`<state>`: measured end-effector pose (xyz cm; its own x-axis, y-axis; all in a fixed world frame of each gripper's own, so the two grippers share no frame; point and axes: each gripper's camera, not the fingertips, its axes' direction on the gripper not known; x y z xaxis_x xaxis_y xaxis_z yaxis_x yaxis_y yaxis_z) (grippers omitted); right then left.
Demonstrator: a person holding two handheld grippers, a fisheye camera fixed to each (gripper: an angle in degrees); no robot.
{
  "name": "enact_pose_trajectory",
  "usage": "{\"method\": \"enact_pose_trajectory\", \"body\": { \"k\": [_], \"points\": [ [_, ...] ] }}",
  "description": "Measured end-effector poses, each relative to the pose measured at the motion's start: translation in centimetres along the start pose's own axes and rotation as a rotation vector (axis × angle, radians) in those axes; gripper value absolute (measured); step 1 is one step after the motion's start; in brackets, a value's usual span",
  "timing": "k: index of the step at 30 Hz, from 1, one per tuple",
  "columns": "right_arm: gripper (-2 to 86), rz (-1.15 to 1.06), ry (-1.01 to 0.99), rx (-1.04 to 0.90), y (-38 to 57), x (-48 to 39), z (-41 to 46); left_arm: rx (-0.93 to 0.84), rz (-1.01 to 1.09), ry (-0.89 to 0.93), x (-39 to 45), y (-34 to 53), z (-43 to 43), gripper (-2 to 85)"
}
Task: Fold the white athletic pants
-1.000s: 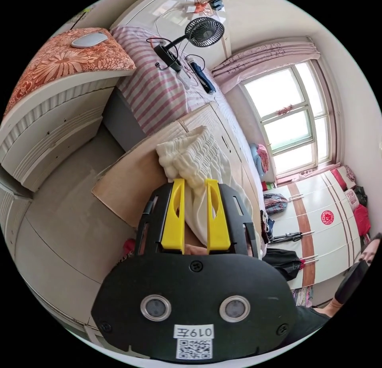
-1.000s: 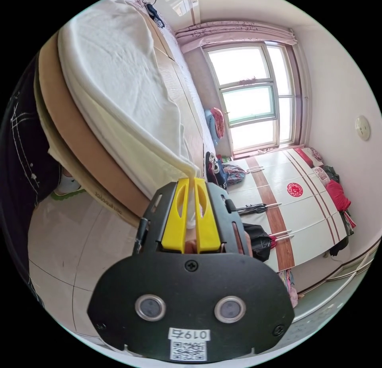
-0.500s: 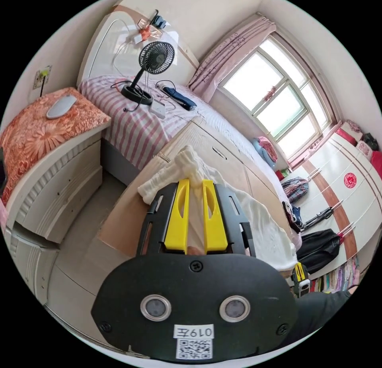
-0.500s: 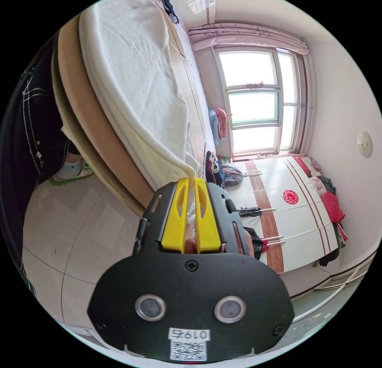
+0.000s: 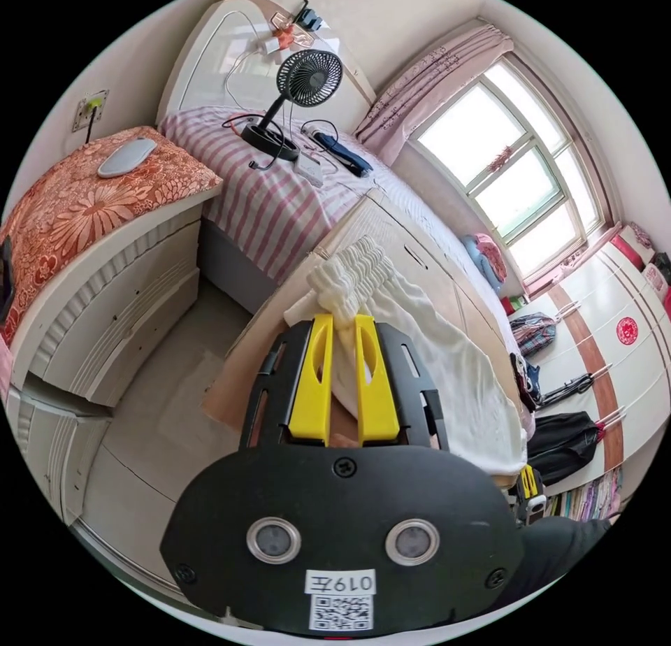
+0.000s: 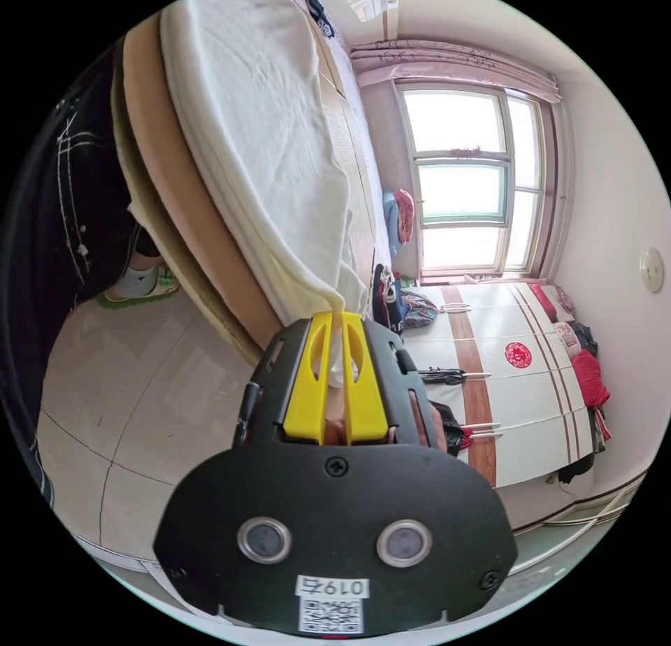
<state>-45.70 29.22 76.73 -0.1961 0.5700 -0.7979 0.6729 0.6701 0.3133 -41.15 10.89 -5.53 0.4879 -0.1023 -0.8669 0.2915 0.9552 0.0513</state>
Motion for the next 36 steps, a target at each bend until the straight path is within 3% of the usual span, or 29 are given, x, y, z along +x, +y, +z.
{"method": "enact_pose_trajectory", "body": {
  "k": [10,16,24,30,32,36],
  "points": [
    [0.1,0.025,0.015,-0.040,-0.4,-0.1,1.1,-0.006,-0.040,0.033,1.3,1.0,0.4,1.0],
    [-0.4,0.148,-0.086,-0.043,0.3,3.4,2.3,0.009,-0.072,0.117,2.5,1.3,1.0,1.1],
    [-0.1,0.042,-0.050,-0.038,1.4,1.3,3.2,-0.067,-0.040,0.083,5.7,3.7,5.3,2.4],
    [2.6,0.037,-0.007,-0.023,3.1,0.9,4.1,-0.043,0.186,-0.092,13.2,6.0,6.5,3.7],
    [3.9,0.038,-0.008,-0.012,4.2,1.0,4.6,0.015,0.340,-0.252,17.9,7.7,6.5,2.8],
    [4.1,0.053,0.011,0.000,6.0,1.4,5.3,0.089,0.689,-0.394,28.0,11.2,7.7,1.7]
  ]
}}
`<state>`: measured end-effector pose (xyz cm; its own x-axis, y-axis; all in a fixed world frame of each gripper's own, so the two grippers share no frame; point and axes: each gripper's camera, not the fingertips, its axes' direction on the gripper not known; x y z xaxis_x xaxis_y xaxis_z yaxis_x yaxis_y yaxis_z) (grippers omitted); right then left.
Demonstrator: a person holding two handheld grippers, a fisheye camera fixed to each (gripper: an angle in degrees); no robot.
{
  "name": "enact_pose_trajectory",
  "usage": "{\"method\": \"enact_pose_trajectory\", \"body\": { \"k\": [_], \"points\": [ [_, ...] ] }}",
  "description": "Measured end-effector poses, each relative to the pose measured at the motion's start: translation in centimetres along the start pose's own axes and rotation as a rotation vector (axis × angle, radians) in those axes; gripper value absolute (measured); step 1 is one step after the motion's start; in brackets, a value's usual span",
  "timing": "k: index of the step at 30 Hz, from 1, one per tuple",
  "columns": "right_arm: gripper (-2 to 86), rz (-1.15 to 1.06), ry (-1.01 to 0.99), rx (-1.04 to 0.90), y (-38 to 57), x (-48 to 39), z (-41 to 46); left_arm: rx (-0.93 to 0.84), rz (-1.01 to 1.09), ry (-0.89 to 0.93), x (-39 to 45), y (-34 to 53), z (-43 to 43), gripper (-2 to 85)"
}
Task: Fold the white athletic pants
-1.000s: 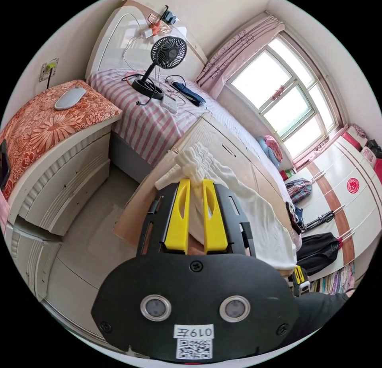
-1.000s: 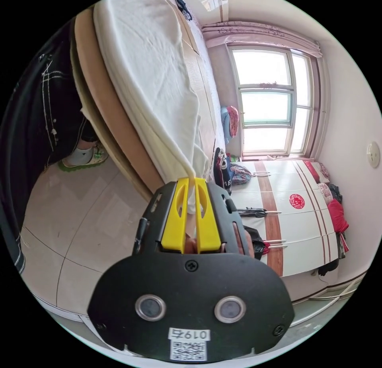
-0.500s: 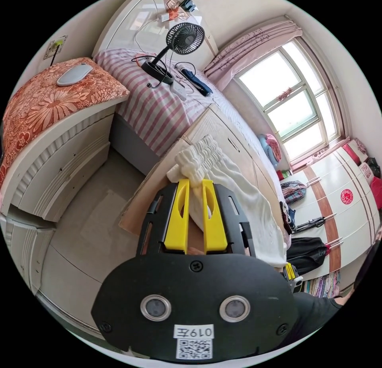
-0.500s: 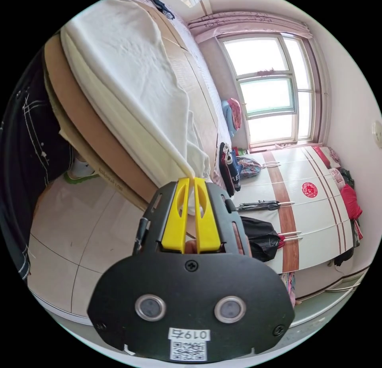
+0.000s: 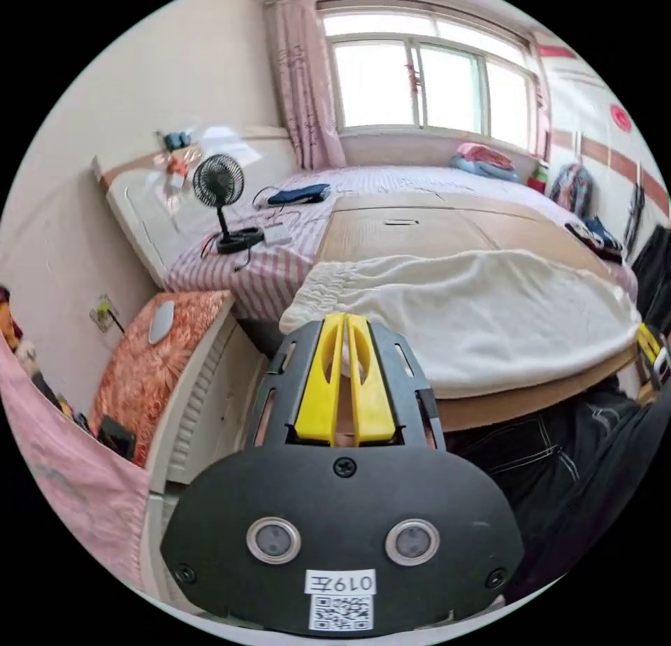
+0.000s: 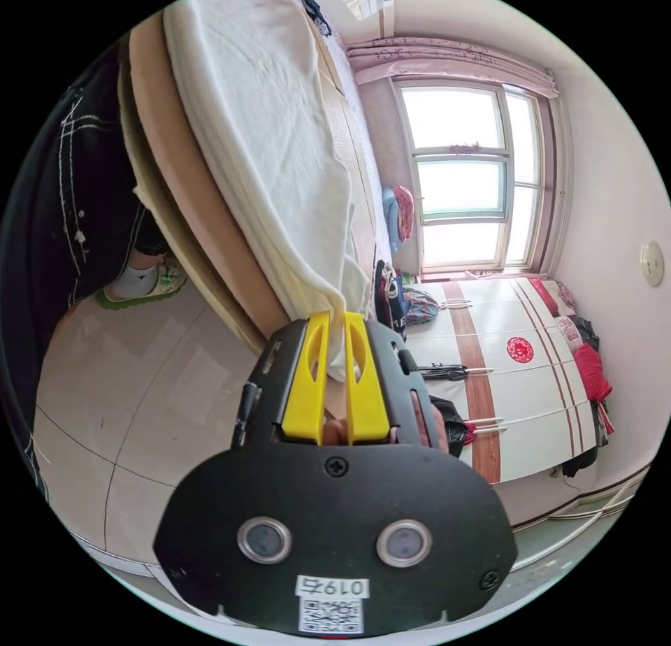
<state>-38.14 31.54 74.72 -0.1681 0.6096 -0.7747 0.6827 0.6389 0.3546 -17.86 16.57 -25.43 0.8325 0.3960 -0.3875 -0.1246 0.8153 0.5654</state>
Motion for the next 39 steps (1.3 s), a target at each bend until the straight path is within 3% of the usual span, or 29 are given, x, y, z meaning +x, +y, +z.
{"method": "enact_pose_trajectory", "body": {
  "k": [3,6,14,18,23,32,39],
  "points": [
    [3.6,0.074,-0.016,0.025,1.7,1.2,0.6,0.087,0.249,0.111,9.5,-3.7,-0.6,1.3],
    [3.6,0.203,-0.085,0.045,4.0,3.0,1.3,0.171,0.462,0.360,19.8,-7.6,-0.5,1.2],
    [2.9,0.654,-0.448,0.032,14.8,10.4,6.3,0.305,0.928,0.730,48.2,-17.3,1.8,1.9],
    [3.1,0.941,-0.592,0.029,19.9,14.3,10.3,0.231,0.965,0.966,57.7,-24.3,5.0,3.0],
    [10.7,1.273,-0.727,0.061,26.9,17.5,16.5,0.038,1.017,1.164,72.6,-33.0,10.7,6.6],
    [11.2,1.364,-0.829,0.002,32.9,17.7,22.4,-0.213,1.137,1.184,90.1,-37.8,19.0,8.4],
    [11.4,1.399,-0.890,-0.005,35.8,18.3,25.4,-0.354,1.119,1.220,95.8,-39.8,23.5,8.7]
  ]
}}
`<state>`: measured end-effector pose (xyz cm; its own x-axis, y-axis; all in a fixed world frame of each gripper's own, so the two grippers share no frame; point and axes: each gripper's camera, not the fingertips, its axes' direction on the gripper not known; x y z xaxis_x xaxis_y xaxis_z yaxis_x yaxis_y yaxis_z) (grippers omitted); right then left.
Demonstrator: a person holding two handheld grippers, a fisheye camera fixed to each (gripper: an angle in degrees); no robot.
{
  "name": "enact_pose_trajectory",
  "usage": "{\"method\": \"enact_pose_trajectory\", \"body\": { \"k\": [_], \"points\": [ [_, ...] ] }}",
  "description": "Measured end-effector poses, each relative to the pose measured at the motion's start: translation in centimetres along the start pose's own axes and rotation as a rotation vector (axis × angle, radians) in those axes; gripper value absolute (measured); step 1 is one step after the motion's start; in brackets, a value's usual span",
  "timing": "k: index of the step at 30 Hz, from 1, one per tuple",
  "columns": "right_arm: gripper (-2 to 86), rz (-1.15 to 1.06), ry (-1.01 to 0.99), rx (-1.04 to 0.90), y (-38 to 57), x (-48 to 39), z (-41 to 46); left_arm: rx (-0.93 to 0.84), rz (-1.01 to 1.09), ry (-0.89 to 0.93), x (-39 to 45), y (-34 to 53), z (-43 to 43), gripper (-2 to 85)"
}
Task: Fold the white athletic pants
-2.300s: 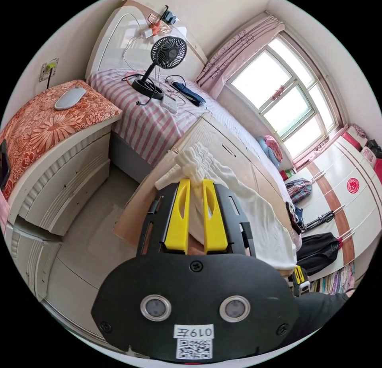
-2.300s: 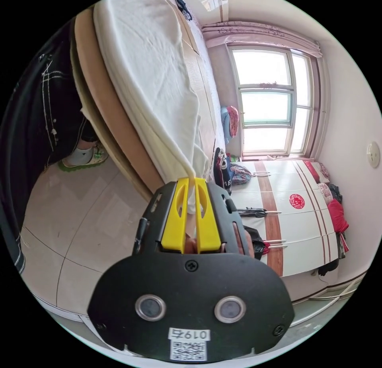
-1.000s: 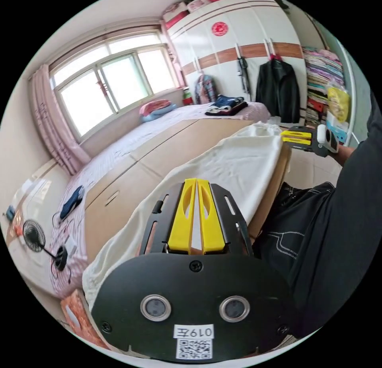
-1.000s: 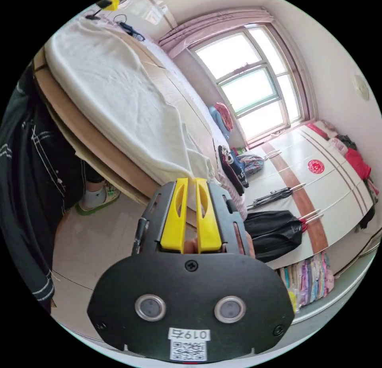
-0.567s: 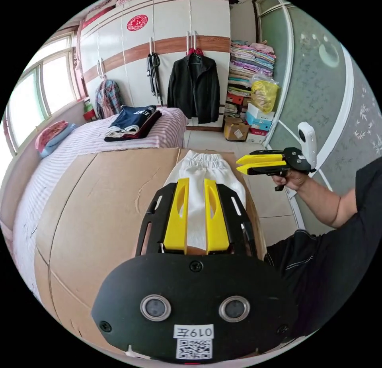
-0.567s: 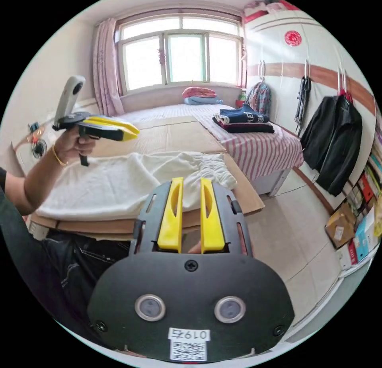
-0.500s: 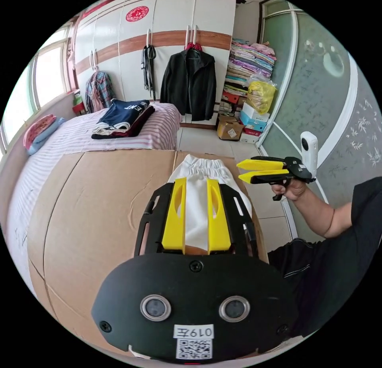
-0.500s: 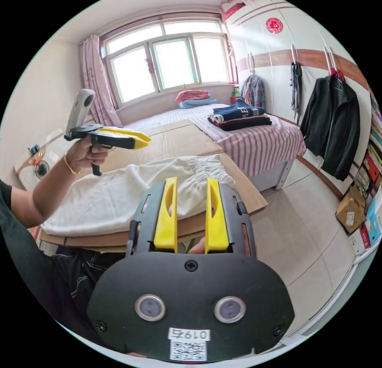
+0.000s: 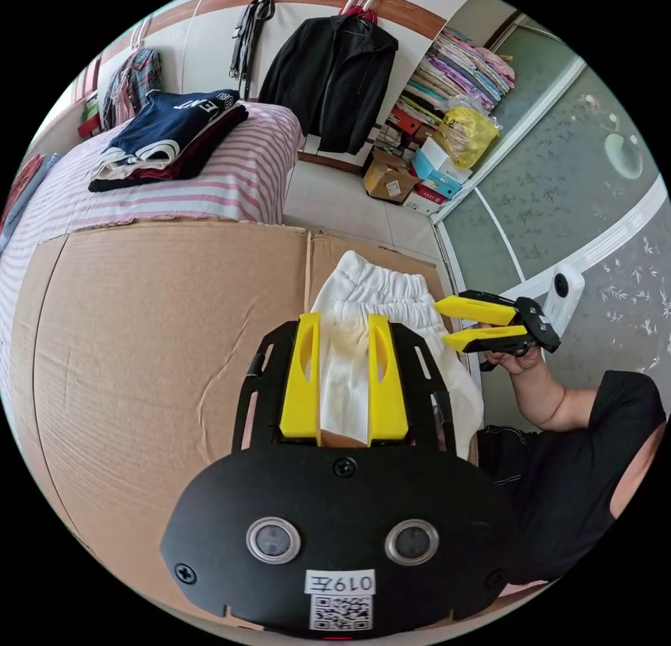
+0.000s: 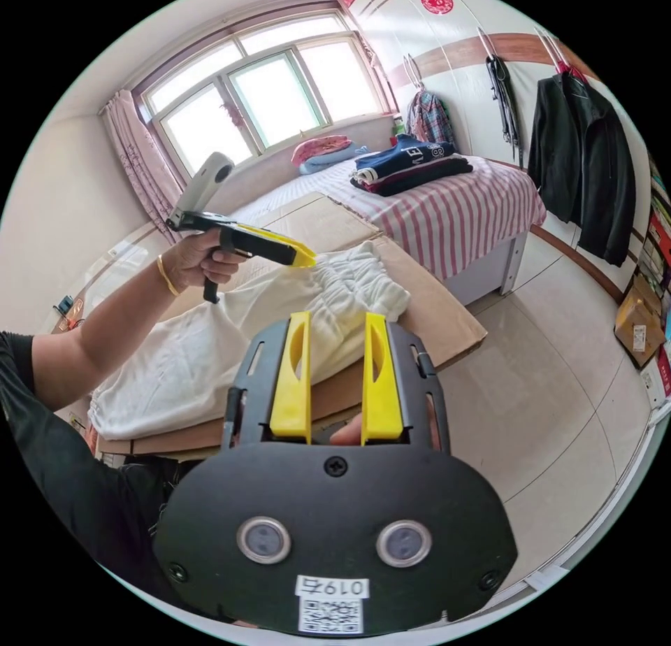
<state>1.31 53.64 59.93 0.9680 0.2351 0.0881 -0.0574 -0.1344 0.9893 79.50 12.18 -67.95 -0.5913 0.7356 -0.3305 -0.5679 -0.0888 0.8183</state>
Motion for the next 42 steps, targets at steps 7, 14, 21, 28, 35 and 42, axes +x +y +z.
{"method": "enact_pose_trajectory", "body": {
  "k": [7,14,21,28,35,42],
  "points": [
    [9.8,0.103,0.003,0.000,-0.4,3.7,0.3,0.025,0.053,-0.018,-1.8,-1.7,2.1,7.4],
    [9.7,0.135,0.003,0.033,-0.3,4.8,0.0,0.051,0.105,-0.064,-2.8,-3.6,3.2,6.1],
    [9.5,0.202,-0.063,0.030,-0.4,6.6,-0.5,-0.023,0.044,-0.021,-5.5,-6.1,4.2,8.1],
    [9.0,0.180,-0.012,0.017,-0.4,5.8,-0.7,-0.089,0.005,0.057,-8.0,-8.2,5.5,8.8],
    [7.5,0.129,0.025,0.081,0.0,3.9,-2.4,-0.085,0.105,-0.001,-6.5,-8.9,4.7,4.5],
    [6.3,0.106,0.095,0.221,0.2,1.7,-5.0,0.009,0.145,0.023,-5.3,-11.3,0.9,2.0]
  ]
}}
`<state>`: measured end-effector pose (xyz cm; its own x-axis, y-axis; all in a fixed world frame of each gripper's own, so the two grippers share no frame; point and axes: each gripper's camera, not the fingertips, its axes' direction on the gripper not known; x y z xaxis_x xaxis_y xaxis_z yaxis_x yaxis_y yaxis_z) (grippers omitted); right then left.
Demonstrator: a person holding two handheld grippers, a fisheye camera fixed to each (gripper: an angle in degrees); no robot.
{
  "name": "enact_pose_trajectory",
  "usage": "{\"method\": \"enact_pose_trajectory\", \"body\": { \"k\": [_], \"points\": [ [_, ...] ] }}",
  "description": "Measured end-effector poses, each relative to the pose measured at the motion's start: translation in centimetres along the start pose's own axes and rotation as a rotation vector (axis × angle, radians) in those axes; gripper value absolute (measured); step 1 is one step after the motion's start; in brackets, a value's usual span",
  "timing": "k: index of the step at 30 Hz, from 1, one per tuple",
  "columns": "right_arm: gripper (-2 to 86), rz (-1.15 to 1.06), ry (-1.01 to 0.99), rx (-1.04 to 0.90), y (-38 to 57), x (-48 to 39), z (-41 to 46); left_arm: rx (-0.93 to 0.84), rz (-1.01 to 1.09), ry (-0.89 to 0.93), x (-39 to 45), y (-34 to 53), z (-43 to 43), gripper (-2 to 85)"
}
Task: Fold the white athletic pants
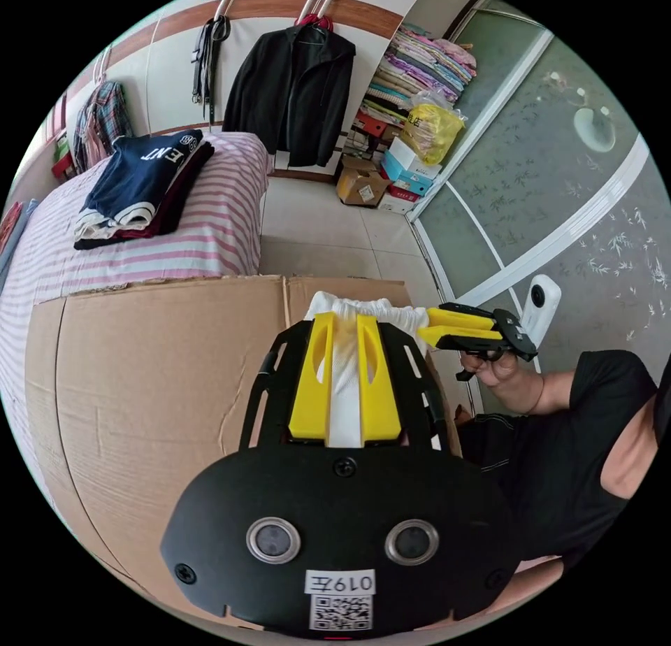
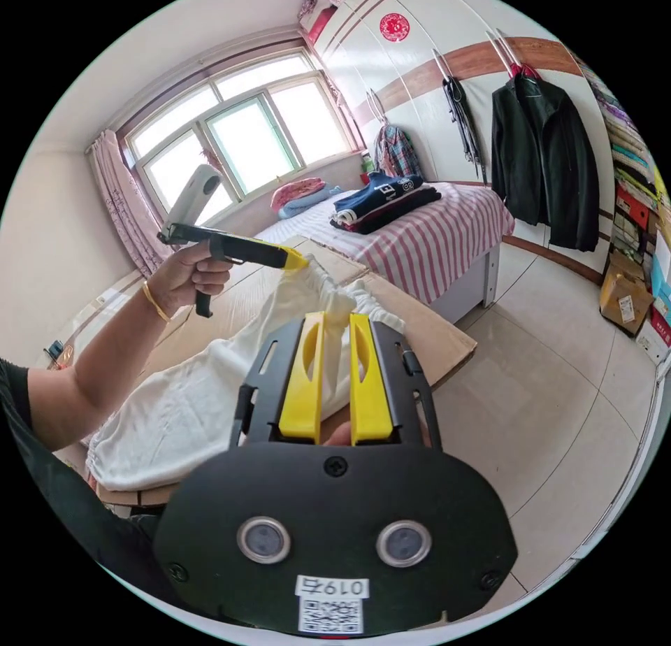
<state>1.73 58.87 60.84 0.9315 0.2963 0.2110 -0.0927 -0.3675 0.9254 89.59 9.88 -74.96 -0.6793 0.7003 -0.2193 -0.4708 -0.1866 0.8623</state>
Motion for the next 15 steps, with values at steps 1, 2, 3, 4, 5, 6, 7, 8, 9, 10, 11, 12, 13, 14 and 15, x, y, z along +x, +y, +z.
{"method": "enact_pose_trajectory", "body": {
  "k": [1,2,3,4,5,6,7,8,9,10,11,12,13,14,15],
  "points": [
    [6.2,0.003,0.023,0.024,-0.1,-0.1,-0.3,0.002,0.015,-0.011,0.2,-0.9,-0.2,1.7],
    [6.1,0.017,0.049,0.027,-0.1,0.0,-0.2,-0.016,0.020,-0.041,0.3,-1.8,0.0,1.5],
    [6.0,0.026,0.052,0.018,-0.1,0.1,0.0,-0.032,0.023,-0.061,0.3,-2.2,0.4,1.4],
    [5.9,0.053,0.044,-0.015,-0.1,0.4,0.7,-0.078,0.029,-0.096,0.3,-3.1,1.3,1.3],
    [5.8,0.080,0.054,-0.050,0.0,0.7,1.4,-0.100,0.024,-0.158,0.3,-3.7,2.1,1.2],
    [5.8,0.084,0.064,-0.062,0.2,0.7,1.7,-0.104,0.027,-0.191,0.3,-3.9,2.5,1.2],
    [5.7,0.084,0.100,-0.078,0.5,0.7,2.1,-0.122,0.038,-0.217,0.3,-4.3,3.3,1.2],
    [5.7,0.081,0.120,-0.076,0.8,0.6,2.1,-0.136,0.043,-0.199,0.3,-4.6,4.0,1.4],
    [5.7,0.080,0.118,-0.071,0.9,0.5,2.0,-0.140,0.042,-0.189,0.3,-4.6,4.3,1.4],
    [5.6,0.077,0.119,-0.064,1.0,0.3,1.8,-0.154,0.032,-0.182,0.2,-4.6,4.8,1.7],
    [5.6,0.071,0.121,-0.059,1.1,0.1,1.6,-0.156,0.019,-0.180,0.0,-4.3,5.0,2.0],
    [5.6,0.067,0.121,-0.055,1.1,0.0,1.5,-0.148,0.014,-0.173,-0.1,-4.0,4.9,2.2],
    [5.5,0.060,0.118,-0.051,1.1,-0.1,1.3,-0.133,-0.012,-0.158,-0.5,-3.4,4.6,2.9],
    [5.5,0.059,0.116,-0.054,1.1,-0.2,1.3,-0.122,-0.031,-0.122,-1.1,-2.7,4.3,3.9],
    [5.5,0.060,0.114,-0.055,1.1,-0.2,1.3,-0.116,-0.038,-0.093,-1.5,-2.3,4.1,4.8]
  ]
}}
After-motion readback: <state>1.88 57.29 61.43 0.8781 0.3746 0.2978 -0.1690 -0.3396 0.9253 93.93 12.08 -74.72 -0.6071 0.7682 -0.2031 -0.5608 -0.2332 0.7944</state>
